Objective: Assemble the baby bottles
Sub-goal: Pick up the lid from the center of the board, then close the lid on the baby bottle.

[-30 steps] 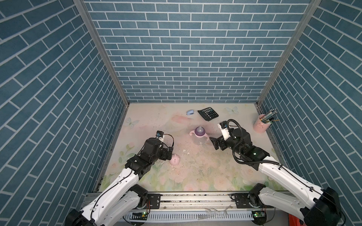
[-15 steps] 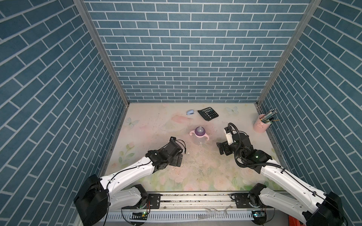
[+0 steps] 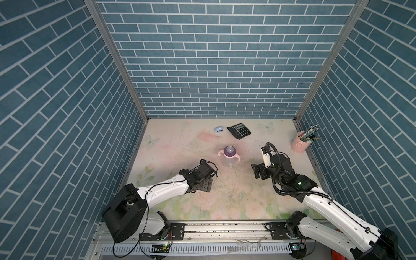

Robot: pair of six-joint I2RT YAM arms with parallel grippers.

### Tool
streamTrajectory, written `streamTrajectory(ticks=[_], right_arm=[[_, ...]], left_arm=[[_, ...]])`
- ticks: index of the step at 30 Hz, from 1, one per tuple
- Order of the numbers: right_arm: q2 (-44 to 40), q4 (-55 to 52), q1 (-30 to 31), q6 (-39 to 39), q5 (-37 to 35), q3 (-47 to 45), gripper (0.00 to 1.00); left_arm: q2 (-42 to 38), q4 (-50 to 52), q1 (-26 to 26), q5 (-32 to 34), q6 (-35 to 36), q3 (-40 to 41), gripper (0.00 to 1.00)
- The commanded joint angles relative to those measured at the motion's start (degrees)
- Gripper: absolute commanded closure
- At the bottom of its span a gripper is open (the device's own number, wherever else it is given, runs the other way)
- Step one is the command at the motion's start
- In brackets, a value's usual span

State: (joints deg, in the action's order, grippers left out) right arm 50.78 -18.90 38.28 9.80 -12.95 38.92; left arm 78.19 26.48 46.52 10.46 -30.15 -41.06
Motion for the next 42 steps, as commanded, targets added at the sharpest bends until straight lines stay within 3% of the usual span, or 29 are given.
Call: streamTrajectory(ticks=[1,16,23,27,32,42], right_arm=[[-0.98,-1.16,-0.16,2.26,-1.63,0.55,0.03],[-1.85,-2.20,-0.14,2.44,-2.34,1.03,0.04],[-2.35,-3.05,-0.14,3.07,-3.41,0.83,0.05],[-1.73,-3.86,-0.14,4.96,-5.67,-0.02,0.05],[-1.55,-4.37,-0.12,7.18,-6.40,-1.33,0.06],[-2.07,-4.91,-0.11,9.42,-5.69,-2.23,0.07]], left_arm=[[1.05,-0.07,0.33,0.18,0.25,-0.95,0.14],[4.98,1.10,0.24,0.26,1.63,-2.68,0.32],[3.91,6.07,0.24,-0.96,5.47,-8.27,0.40],[1.80,13.43,0.24,-0.89,11.25,-18.14,0.40],[3.74,24.23,-0.03,-1.52,20.35,-36.82,0.40],[24.34,38.87,-1.26,-7.38,32.46,-74.01,0.41]])
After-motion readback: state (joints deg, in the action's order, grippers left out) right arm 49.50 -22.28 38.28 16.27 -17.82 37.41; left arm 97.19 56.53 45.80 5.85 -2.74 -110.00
